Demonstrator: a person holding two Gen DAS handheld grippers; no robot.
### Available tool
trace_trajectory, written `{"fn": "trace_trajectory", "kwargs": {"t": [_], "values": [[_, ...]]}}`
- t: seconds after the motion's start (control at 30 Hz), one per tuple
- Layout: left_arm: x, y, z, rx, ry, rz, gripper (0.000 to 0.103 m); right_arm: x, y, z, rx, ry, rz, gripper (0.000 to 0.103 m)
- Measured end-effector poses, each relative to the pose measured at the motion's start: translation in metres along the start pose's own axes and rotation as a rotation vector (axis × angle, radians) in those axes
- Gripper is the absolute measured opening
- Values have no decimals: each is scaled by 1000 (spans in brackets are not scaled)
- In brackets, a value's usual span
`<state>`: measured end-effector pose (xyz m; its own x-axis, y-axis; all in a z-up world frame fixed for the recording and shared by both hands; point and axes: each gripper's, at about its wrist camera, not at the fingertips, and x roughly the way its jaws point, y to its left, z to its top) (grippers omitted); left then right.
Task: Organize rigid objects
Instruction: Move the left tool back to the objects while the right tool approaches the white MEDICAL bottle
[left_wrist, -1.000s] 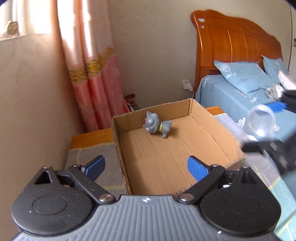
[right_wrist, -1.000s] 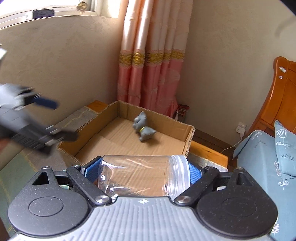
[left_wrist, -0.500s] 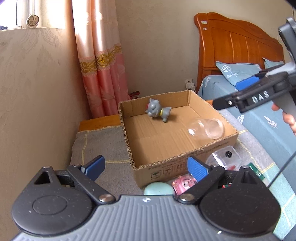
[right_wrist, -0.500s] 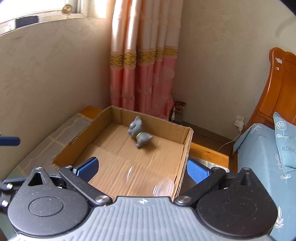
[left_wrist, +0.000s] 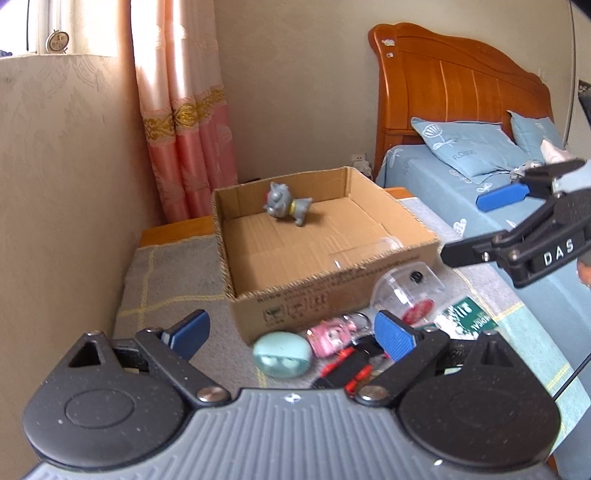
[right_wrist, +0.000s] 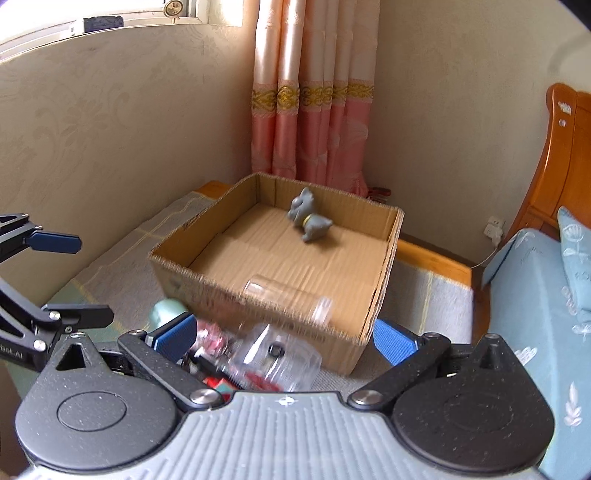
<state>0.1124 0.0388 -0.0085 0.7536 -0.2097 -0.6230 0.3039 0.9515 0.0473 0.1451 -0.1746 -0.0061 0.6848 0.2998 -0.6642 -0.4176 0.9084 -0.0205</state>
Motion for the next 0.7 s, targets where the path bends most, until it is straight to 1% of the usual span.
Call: {"fn": "trace_trajectory", "kwargs": {"t": [0.13,0.2,0.3,0.43,0.57,0.63,0.7], "values": [[5,-10,-16,16,21,-14,96,5,-7,-30,29,20,56,103],[9,-16,-26,22,45,-18,96,10,-8,-42,17,33,55,103],[16,-24,-40,23,83,-46,96,20,-8,-54,-4,56,57,103],[26,-28,-57,7,137,-67,96,38,-12,-60,-15,81,96,103],[33,-25,-71,-35,177,-79,96,61,-16,-60,-24,117,130,103],[37,-22,-75,-54,198,-77,96,69,-20,-59,-16,127,179,103],[42,-19,-77,-66,216,-70,96,74,-22,-58,-4,152,208,103]]}}
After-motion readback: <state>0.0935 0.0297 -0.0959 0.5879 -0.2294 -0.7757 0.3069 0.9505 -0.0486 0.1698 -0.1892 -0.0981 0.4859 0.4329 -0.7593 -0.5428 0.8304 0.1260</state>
